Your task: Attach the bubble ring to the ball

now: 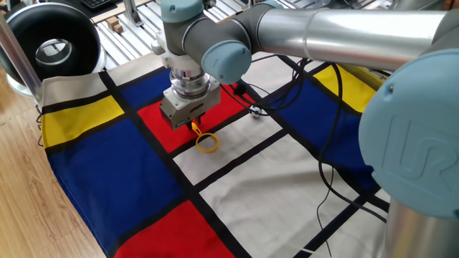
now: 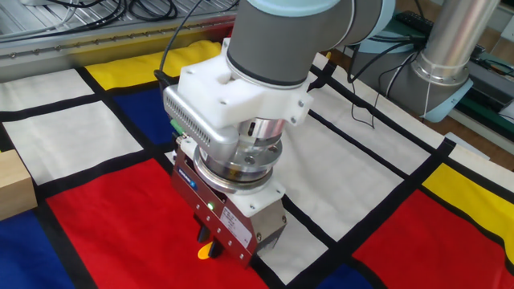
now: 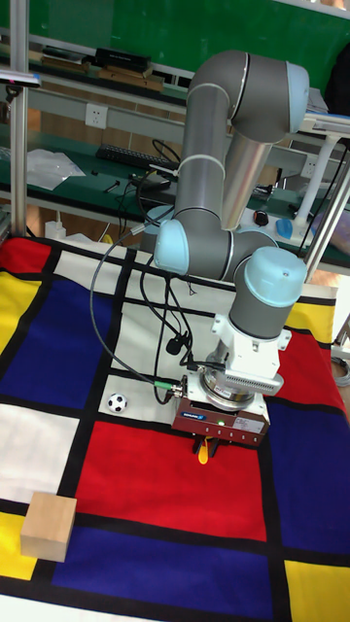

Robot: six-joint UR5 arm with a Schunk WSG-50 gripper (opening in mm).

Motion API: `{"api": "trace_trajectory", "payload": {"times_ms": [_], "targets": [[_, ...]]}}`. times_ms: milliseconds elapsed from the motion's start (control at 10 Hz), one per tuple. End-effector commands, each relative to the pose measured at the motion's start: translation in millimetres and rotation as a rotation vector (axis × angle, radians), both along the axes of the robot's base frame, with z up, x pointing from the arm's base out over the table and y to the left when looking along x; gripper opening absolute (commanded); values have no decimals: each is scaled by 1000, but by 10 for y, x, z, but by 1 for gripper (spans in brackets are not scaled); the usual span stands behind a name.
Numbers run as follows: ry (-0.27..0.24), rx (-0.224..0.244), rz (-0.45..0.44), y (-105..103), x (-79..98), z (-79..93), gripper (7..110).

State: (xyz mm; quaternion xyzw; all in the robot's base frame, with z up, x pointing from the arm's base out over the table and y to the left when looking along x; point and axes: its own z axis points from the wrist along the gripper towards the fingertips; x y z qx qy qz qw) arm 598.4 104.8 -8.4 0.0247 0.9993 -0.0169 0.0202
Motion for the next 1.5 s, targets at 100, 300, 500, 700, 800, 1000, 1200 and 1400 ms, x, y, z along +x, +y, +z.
{"api": "trace_trajectory", "payload": {"times_ms": [100, 300, 500, 700, 800, 1000, 1200, 1400], "targets": [[23, 26, -37, 47, -46, -37, 22], [49, 19, -39, 30, -110, -23, 22], [53, 13, -41, 9, -126, -11, 22], [60, 15, -40, 3, -137, -24, 22], [60, 15, -40, -6, -136, -28, 22], [58, 16, -38, -3, -130, -26, 22], [55, 25, -38, 12, -102, -15, 22], [54, 30, -39, 23, -83, -15, 22]]}}
